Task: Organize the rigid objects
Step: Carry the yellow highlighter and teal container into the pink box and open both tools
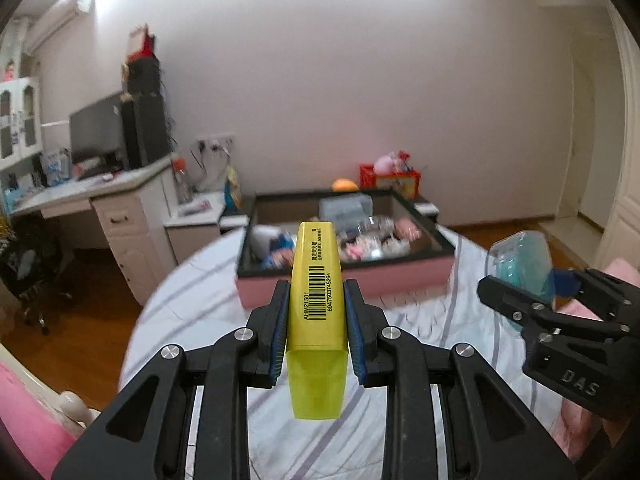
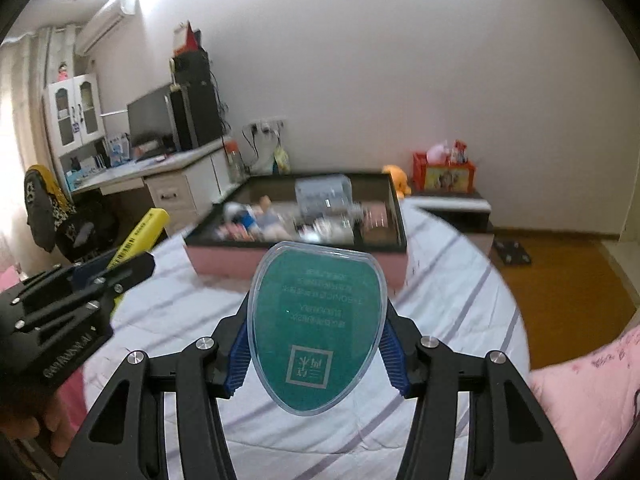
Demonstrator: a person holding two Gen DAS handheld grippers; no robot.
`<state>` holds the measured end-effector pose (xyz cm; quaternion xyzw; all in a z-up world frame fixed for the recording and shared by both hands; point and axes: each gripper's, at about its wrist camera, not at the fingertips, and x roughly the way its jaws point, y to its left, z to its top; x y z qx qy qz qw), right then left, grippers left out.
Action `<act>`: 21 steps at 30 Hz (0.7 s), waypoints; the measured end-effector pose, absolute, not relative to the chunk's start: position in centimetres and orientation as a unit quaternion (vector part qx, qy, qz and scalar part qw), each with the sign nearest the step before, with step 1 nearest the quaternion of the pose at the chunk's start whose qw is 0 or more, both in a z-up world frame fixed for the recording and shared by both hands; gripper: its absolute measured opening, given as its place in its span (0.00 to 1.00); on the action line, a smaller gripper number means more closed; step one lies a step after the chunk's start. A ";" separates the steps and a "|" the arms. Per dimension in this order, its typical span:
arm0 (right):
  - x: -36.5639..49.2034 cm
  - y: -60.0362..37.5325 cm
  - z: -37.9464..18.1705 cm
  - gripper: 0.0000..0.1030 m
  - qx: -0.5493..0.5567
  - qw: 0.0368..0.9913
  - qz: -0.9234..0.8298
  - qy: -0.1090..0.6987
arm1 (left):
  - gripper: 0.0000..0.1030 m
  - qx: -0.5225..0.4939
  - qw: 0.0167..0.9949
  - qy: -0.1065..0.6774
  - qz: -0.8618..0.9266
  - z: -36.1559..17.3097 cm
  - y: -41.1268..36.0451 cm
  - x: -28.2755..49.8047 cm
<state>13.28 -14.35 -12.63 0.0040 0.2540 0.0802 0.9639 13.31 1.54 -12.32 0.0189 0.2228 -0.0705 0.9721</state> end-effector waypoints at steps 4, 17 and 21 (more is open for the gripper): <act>11.9 -13.2 -9.8 0.54 -0.007 0.973 0.083 0.213 | 0.26 0.015 0.981 0.186 -0.060 -9.7 1.8 11.9; 10.3 -10.4 -5.4 0.55 -0.026 0.984 0.098 0.149 | 0.26 0.027 0.993 0.110 -0.044 -5.1 2.4 9.4; 10.3 -10.1 -5.2 0.55 -0.027 0.984 0.098 0.143 | 0.26 0.027 0.993 0.103 -0.045 -4.8 2.5 9.1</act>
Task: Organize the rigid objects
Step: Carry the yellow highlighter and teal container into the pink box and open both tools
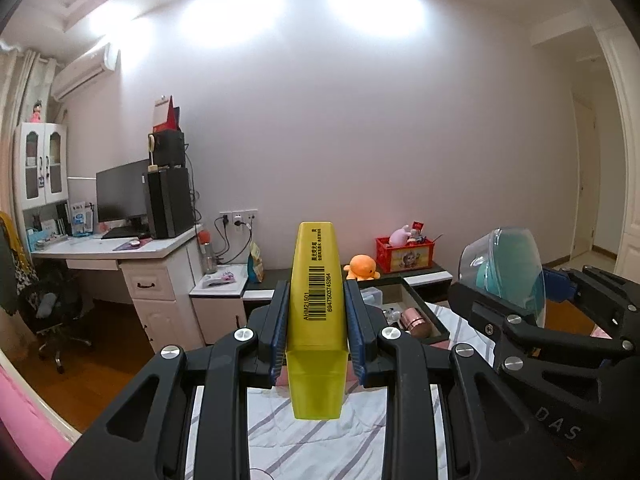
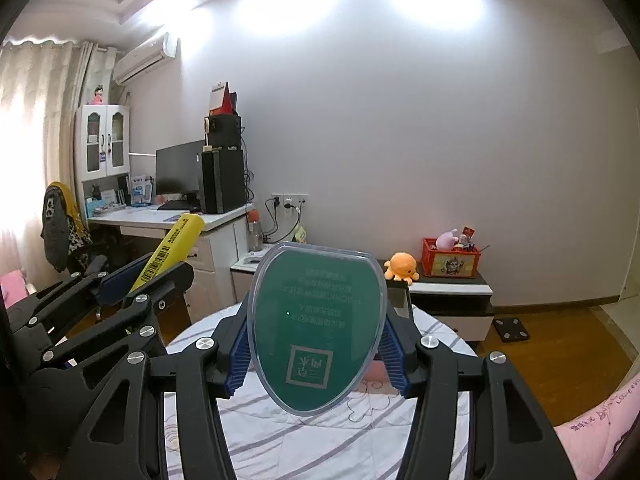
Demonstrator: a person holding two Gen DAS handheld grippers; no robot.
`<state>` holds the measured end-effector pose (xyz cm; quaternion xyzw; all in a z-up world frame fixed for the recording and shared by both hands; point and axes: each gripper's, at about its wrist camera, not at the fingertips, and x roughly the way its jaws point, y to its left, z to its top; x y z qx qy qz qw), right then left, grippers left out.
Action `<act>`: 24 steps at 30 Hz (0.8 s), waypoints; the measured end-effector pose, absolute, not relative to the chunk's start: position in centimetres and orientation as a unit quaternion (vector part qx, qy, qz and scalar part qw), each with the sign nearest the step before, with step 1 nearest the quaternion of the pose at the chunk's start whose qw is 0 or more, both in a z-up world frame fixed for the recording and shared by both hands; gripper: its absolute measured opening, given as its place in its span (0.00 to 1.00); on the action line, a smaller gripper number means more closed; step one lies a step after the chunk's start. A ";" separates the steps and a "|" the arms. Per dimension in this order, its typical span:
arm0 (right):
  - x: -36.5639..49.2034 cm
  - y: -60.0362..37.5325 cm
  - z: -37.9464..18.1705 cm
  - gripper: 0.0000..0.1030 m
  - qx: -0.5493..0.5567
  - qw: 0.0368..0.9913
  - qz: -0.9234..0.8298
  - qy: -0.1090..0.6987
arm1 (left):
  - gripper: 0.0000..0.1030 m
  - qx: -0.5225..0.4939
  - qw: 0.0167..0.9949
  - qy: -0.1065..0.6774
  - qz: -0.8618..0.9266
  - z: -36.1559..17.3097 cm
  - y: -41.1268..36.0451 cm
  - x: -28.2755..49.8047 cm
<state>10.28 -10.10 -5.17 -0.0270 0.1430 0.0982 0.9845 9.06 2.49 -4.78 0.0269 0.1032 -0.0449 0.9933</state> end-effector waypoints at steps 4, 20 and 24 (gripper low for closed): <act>10.2 -10.2 -5.1 0.55 -0.024 0.985 0.099 0.139 | 0.26 0.034 0.993 0.101 -0.041 -4.7 2.3 9.1; 16.1 -10.9 -6.4 0.55 -0.018 0.981 0.092 0.171 | 0.26 0.064 0.989 0.127 -0.044 -6.3 0.3 15.2; 20.3 -11.6 -7.6 0.55 -0.021 0.977 0.086 0.192 | 0.26 0.073 0.983 0.156 -0.057 -7.7 -0.5 20.8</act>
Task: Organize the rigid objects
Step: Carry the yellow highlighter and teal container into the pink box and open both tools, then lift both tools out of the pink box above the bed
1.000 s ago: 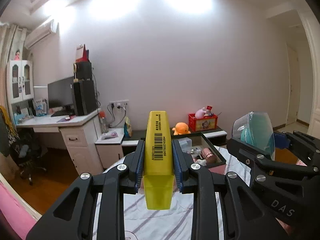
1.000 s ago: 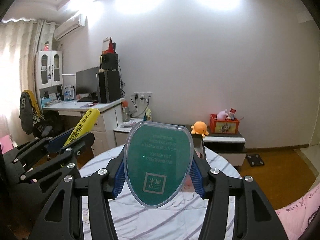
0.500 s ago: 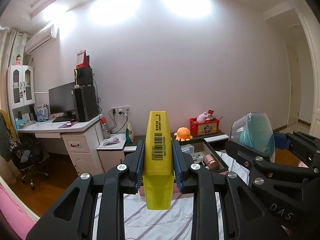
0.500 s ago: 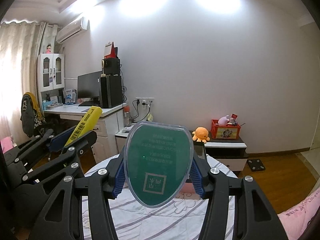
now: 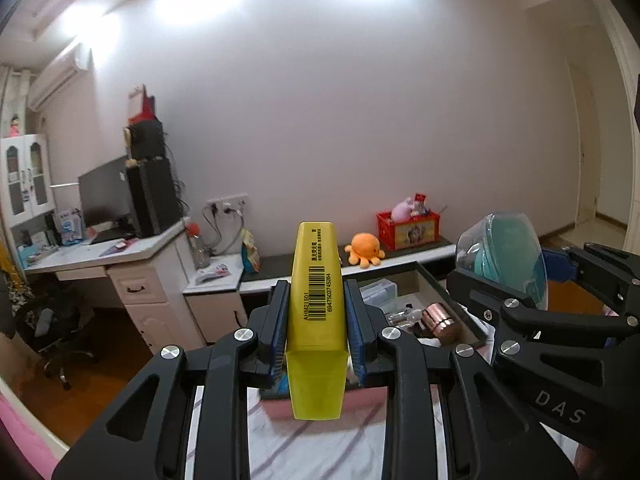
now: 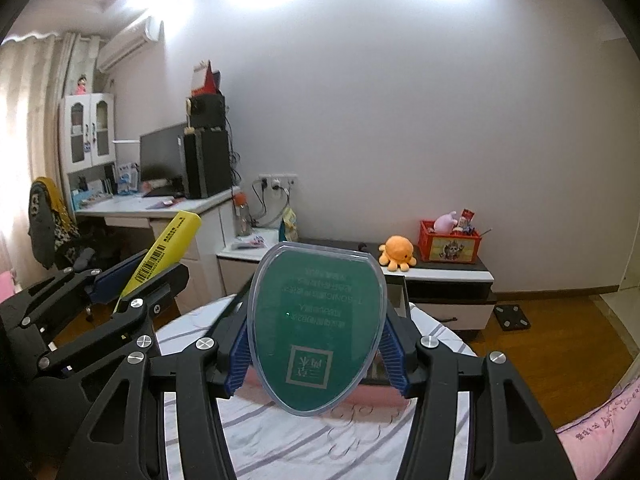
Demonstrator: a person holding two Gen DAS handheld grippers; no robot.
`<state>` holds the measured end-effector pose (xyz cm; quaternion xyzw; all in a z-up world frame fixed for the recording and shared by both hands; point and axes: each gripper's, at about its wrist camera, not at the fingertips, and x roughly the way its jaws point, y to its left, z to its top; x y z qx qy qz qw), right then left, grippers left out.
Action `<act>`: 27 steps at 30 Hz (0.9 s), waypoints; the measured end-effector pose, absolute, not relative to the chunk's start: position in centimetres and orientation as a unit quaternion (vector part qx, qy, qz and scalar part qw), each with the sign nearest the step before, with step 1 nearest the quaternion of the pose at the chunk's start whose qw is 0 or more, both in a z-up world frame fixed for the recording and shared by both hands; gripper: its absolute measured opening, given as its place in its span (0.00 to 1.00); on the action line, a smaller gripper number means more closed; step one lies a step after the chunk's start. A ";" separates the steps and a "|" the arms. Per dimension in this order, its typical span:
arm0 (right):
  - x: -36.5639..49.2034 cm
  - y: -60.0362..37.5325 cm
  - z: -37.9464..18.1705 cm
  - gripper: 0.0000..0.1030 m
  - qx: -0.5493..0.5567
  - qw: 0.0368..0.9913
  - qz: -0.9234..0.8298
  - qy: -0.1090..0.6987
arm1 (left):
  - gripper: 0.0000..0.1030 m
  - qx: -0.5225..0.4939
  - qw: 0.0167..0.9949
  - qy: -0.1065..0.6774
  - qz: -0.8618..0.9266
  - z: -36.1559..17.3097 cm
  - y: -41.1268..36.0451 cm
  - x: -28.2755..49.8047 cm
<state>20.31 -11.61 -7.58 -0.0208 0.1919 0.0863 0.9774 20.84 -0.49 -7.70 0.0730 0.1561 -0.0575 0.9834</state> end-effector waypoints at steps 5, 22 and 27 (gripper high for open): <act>26.3 -12.3 -10.3 0.55 -0.023 0.967 0.082 0.241 | 0.26 0.077 0.972 0.209 -0.075 -10.6 -1.2 27.4; 33.8 -13.5 -16.4 0.62 -0.015 0.941 0.081 0.328 | 0.47 0.066 0.947 0.303 -0.082 -16.9 -1.2 35.7; 31.9 -14.7 -13.2 0.80 -0.001 0.954 0.074 0.292 | 0.90 0.012 0.958 0.278 -0.071 -14.4 1.2 32.9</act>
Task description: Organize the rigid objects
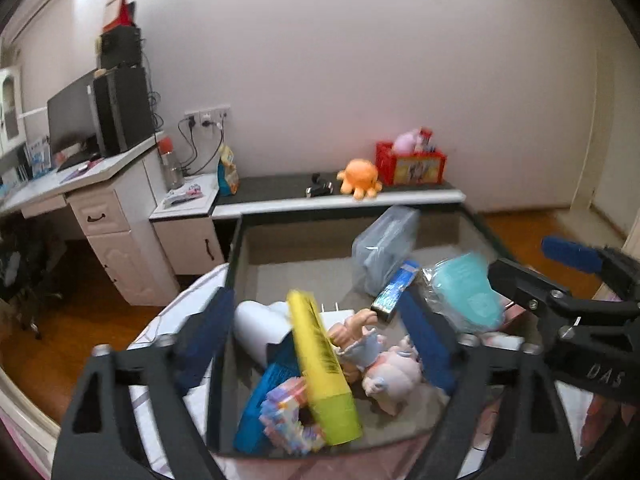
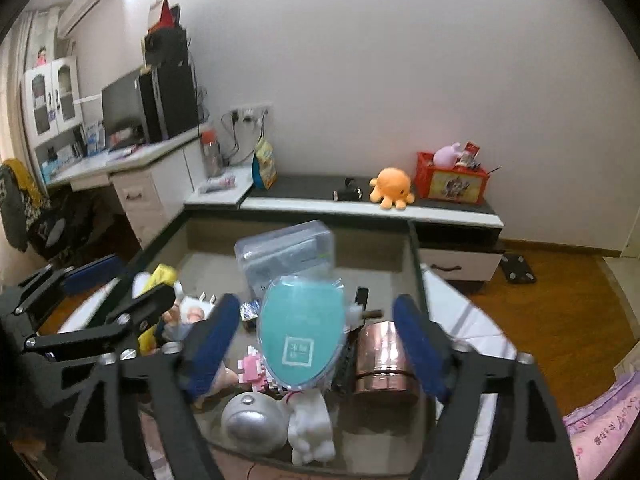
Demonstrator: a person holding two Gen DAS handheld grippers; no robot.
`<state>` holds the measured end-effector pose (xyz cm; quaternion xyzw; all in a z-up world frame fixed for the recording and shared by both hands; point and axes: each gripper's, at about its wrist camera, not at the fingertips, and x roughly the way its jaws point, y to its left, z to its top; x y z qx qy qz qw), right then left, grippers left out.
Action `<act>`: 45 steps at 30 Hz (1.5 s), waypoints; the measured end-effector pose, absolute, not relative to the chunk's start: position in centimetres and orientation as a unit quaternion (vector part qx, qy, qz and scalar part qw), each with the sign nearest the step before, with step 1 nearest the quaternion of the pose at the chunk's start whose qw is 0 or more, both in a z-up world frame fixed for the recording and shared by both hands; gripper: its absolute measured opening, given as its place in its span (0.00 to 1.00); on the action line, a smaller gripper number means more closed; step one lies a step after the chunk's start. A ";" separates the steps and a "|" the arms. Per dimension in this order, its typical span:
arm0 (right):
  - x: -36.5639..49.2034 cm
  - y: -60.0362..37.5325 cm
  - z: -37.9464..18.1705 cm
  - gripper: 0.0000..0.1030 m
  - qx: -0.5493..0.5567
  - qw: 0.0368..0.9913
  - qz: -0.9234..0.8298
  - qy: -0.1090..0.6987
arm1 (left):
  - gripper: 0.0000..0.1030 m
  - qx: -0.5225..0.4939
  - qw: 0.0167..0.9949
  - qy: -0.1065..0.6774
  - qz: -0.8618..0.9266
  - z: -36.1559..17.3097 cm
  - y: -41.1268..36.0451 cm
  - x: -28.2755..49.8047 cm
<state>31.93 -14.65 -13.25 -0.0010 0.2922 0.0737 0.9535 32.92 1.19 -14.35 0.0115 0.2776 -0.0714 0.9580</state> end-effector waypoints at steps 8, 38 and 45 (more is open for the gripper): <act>23.3 -14.8 -7.7 0.96 0.005 0.971 0.067 0.231 | 1.00 0.009 0.975 0.217 -0.049 -9.1 2.4 23.9; -1.4 -13.1 0.1 1.00 -0.040 0.996 0.023 0.082 | 1.00 0.029 0.996 0.067 -0.040 -0.4 3.0 -2.6; -3.2 -12.8 0.6 1.00 -0.042 0.997 0.023 0.064 | 1.00 0.045 0.998 0.033 -0.016 0.6 2.9 -5.3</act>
